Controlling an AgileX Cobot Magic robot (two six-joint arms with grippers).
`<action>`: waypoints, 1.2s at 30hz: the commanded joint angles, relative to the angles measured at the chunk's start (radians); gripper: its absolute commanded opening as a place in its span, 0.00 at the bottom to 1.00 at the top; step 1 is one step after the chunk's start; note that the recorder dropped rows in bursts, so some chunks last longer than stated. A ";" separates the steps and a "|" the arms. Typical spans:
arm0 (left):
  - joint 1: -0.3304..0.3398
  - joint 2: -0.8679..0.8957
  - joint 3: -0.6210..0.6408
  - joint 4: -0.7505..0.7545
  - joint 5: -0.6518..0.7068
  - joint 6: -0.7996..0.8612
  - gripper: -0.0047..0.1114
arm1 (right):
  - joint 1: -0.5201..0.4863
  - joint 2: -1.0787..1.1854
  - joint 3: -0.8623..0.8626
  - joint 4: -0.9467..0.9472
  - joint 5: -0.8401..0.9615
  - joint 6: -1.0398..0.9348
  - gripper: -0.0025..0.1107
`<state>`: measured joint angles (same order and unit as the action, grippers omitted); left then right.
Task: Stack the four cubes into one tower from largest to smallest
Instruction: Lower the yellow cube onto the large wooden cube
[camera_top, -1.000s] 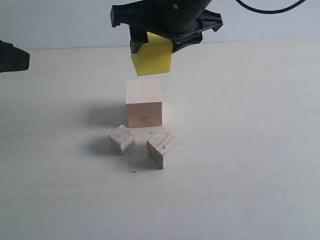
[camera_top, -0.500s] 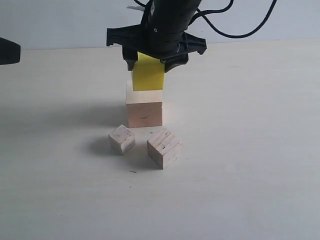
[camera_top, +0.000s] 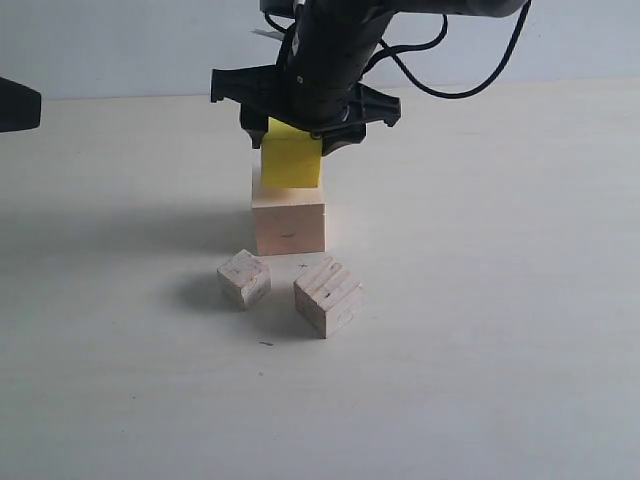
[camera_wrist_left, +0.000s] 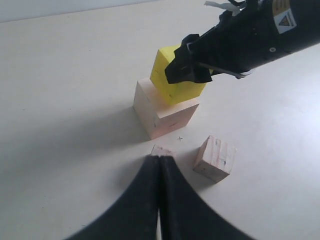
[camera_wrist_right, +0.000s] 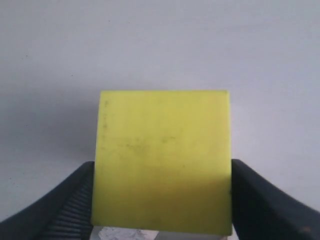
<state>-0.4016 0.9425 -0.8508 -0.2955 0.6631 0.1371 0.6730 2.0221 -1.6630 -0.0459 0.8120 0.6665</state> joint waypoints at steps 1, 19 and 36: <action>-0.007 -0.010 0.004 -0.005 0.004 0.002 0.04 | 0.001 -0.002 -0.008 -0.041 -0.013 0.017 0.02; -0.007 -0.011 0.004 -0.006 0.015 0.004 0.04 | 0.018 0.012 -0.008 -0.091 0.002 0.058 0.02; -0.007 -0.011 0.004 -0.006 0.015 0.004 0.04 | 0.030 0.018 -0.008 -0.097 -0.030 0.058 0.02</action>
<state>-0.4016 0.9397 -0.8508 -0.2972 0.6810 0.1371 0.6995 2.0437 -1.6630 -0.1298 0.7967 0.7207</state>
